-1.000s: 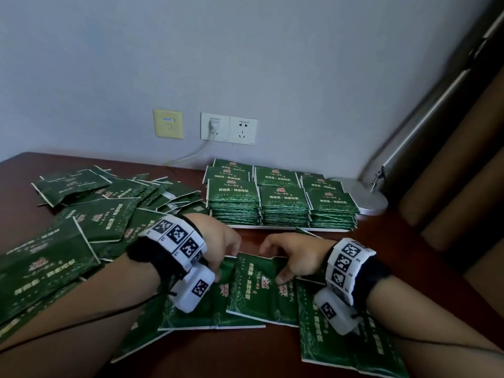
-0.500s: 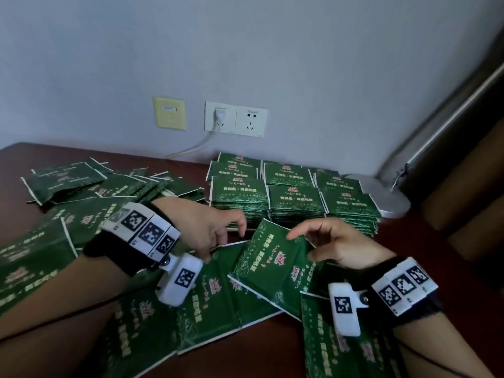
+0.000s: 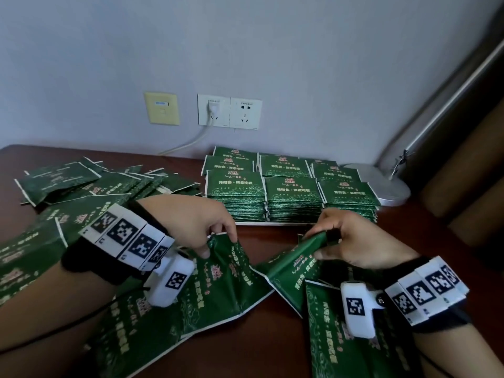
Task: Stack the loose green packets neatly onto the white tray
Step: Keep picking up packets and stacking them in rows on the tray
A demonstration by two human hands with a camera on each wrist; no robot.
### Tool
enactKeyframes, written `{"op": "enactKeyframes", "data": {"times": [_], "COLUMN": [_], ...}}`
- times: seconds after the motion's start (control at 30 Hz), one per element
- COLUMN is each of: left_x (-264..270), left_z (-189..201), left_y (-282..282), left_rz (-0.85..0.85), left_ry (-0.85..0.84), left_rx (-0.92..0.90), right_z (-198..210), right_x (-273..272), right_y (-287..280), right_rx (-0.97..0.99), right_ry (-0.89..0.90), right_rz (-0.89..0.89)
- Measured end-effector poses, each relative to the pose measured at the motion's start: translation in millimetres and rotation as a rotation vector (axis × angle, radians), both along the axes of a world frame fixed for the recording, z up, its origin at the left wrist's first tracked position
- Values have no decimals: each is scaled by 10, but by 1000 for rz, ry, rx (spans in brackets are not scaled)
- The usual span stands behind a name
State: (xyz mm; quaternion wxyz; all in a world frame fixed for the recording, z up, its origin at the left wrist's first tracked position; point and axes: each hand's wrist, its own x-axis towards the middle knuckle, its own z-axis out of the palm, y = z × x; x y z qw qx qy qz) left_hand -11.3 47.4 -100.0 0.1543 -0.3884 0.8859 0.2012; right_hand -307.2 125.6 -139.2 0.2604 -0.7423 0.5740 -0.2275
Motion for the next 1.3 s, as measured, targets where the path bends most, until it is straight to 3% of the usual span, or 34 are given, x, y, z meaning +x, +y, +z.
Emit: {"op": "enactKeyframes", "data": {"times": [0.23,0.37,0.43,0.57,0.7,0.83,0.9,1.0,1.13,1.3], "left_x": [78,104,83,41,10,72,98,83,-61,-253], "left_z": [103,90,7,-155,-168,9,140,344,544,442], "left_y": [-11,-91,-107,-107,-114,-174,-263,-601,-1209,-1882], "left_rz": [-10,30,103,170,125,205,337,539,799,903], "left_ry": [325,599,615,472,490,862,1080,1231,1231,1076], "left_rx": [-86,-29,91,206,181,90,96,109,202,223], "right_z": [-10,-28,-45,-69,-52,54,172,426,771,999], "right_x": [-49,-100,-101,-134,-108,-100,-121,-206,-415,-576], "right_y": [25,3,-2,-2,8,-33,-147,-497,-1193,-2037], "right_rx": [-152,-14,78,179,58,-172,-184,-121,-140,-91], "right_ry": [-361,-548,-555,-470,-425,-576,-687,-854,-693,-521], "right_rz": [17,-122,-153,-107,-86,-245,-309,-389,-493,-580]}}
